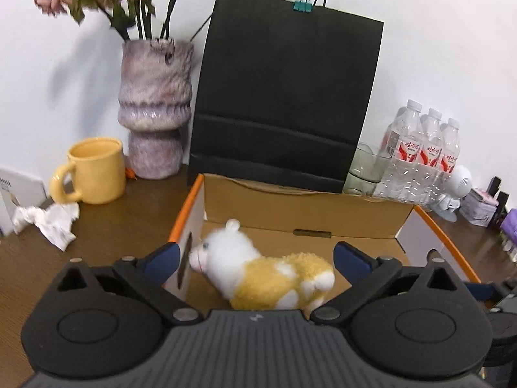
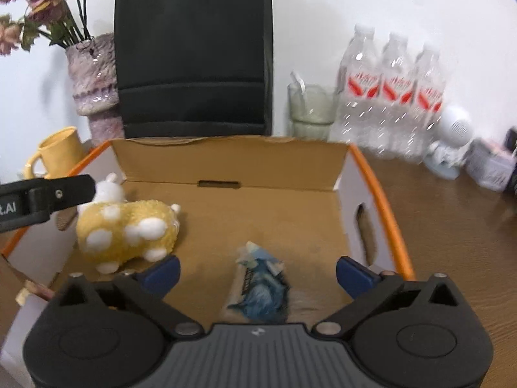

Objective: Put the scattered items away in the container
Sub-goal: 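Lower the plush toy and blue packet into the cardboard box and open both grippers, then grasp the clear plastic container with the left gripper while the right grasps the green tissue pack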

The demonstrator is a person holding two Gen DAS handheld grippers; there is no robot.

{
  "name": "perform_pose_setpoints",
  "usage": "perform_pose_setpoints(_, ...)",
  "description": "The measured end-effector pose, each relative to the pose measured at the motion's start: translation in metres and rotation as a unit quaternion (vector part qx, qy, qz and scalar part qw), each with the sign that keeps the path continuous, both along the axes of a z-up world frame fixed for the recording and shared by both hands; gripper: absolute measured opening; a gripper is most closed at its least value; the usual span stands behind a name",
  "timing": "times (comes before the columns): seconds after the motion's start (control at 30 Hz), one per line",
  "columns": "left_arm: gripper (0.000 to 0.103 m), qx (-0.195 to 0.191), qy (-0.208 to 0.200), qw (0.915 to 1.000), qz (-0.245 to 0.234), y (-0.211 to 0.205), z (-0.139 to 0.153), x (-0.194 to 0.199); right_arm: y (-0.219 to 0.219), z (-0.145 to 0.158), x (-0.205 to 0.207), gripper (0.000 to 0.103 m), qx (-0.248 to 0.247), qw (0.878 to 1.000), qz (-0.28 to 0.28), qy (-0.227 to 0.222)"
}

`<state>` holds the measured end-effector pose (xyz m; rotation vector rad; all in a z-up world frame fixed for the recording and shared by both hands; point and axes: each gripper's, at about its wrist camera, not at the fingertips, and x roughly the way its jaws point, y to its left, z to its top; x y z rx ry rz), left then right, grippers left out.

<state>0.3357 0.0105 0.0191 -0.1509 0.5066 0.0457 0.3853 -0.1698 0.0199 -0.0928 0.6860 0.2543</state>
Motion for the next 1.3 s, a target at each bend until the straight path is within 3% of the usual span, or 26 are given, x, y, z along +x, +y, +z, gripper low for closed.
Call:
perform_pose_setpoints(0.5,0.103,-0.005,-0.009,0.9999,-0.005,-0.001,0.010,-0.010,-0.006,0.019,-0.011,0.103,0.015,1.000,0.003,-0.017)
perform_pose_setpoints(0.97,0.103,-0.002,-0.076,0.9968,-0.025,0.008,0.046,-0.105,-0.049,0.061,-0.096,0.103,0.038,0.996,0.009,-0.085)
perform_pose_setpoints(1.13,0.103,-0.003,-0.082,0.9965,-0.012,0.012,0.040,-0.141,-0.064,0.062,-0.129,0.103,0.040,0.994,0.008,-0.097)
perform_pose_setpoints(1.3,0.103,0.000,-0.059,0.9982,-0.011,0.016,0.025,-0.168,-0.077,0.050,-0.159,0.103,0.042,0.995,0.001,-0.089)
